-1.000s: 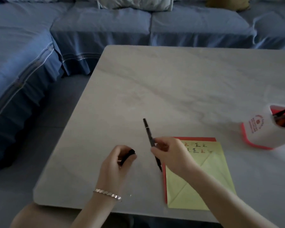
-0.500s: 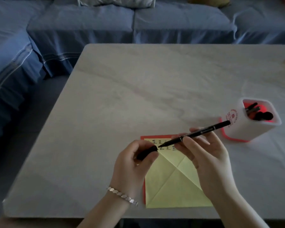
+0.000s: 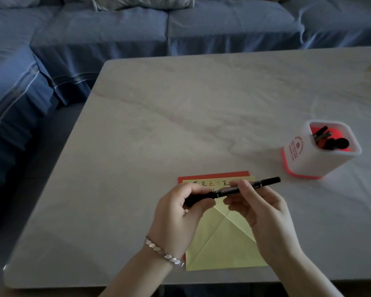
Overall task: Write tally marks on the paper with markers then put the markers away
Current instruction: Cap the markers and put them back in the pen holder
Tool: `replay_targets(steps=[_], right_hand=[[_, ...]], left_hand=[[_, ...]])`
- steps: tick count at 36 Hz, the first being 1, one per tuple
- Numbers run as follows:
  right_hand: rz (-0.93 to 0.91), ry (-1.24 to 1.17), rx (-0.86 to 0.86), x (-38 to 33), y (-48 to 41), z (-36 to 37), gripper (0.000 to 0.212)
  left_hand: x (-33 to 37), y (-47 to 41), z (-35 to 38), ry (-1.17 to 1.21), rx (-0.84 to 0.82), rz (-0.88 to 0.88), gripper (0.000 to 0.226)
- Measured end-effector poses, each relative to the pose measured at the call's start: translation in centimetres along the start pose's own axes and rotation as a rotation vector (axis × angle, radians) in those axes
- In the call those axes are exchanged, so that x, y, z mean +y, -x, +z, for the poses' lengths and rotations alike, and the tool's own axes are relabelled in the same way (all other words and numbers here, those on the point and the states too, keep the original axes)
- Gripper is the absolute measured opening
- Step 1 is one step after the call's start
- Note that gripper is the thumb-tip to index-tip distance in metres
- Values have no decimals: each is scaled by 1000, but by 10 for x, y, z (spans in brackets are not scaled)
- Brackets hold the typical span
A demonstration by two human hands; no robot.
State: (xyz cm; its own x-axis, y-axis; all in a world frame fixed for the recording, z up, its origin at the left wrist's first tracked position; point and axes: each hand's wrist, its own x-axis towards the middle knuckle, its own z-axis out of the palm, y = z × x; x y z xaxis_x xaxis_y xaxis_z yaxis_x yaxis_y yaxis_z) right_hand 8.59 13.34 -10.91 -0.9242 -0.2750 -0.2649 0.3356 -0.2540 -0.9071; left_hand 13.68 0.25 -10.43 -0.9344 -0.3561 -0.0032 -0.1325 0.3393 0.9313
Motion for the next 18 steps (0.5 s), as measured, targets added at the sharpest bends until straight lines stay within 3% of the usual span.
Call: replay_targets(steps=[7,13,16,17,18], right_hand=[[-102,35,-18,4,-2,-7,62],[-93,26,-44,7,-4,-17,57],[-64,69,-31,14,-8,-23,17],[-78,122,-1,16,-8,-23,10],[-123,196,33,19,-10,-22,18]], left_hand=[[0,-1,6,31,3,4,33],[2,-9,5,128,-120,-44,29],[-14,-18,14,-80,-134,-1,21],[-20,-21,19,-210,-101,44,20],[-26,-24,25,-324,-68,87,24]])
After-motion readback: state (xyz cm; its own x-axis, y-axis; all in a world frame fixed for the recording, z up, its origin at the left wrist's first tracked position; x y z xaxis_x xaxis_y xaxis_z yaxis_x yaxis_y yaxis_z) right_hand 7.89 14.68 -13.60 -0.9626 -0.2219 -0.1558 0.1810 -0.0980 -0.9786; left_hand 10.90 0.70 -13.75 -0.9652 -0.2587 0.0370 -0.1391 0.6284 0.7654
